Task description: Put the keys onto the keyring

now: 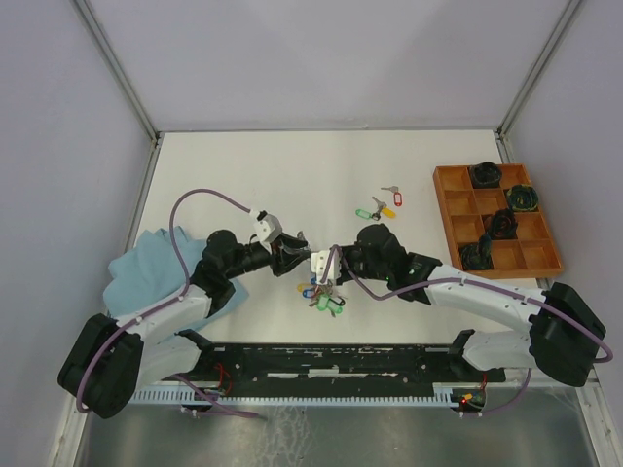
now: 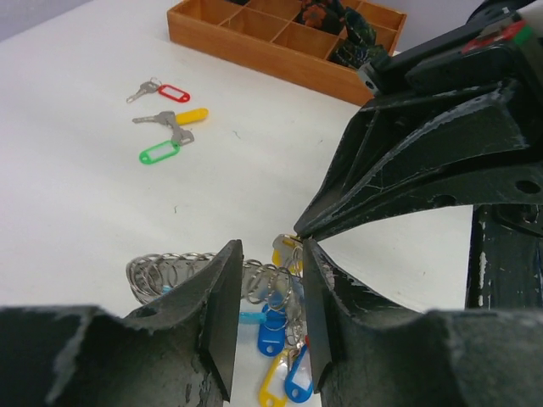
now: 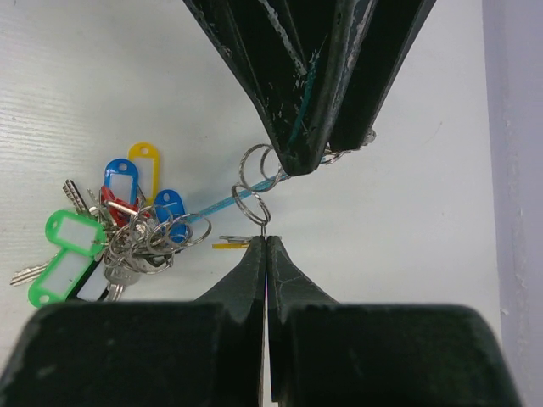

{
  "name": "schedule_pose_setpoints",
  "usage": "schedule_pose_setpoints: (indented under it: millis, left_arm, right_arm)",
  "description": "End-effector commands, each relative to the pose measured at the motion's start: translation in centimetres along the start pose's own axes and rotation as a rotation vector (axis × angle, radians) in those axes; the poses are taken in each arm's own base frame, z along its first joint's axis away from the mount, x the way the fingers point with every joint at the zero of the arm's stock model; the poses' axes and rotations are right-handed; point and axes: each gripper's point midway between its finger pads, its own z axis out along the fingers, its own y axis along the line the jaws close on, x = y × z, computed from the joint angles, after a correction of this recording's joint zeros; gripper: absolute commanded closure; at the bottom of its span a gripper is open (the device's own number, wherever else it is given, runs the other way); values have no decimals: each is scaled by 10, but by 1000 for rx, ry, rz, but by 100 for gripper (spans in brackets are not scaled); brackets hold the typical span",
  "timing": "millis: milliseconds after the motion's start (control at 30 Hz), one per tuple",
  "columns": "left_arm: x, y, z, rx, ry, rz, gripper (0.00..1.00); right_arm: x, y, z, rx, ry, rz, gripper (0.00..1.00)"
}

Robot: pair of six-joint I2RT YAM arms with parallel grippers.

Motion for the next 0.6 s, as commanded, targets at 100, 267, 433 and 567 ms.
schedule_pose_setpoints:
  millis: [100, 267, 433, 567]
  left_arm:
    - [-14, -16, -4, 96, -31, 167, 57]
    - [-15, -19, -1, 108, -13, 128, 56]
    - [-22, -17, 2, 50, -41, 18, 53]
    - [-20, -21, 0, 36, -44, -41, 55]
  right_arm:
    - [-32, -29, -8, 53, -68, -55, 99]
    - [-33, -29, -5, 31, -58, -61, 99]
    - [-36, -30, -5, 24, -59, -63, 99]
    - [-39, -30, -7, 7, -61, -68, 99]
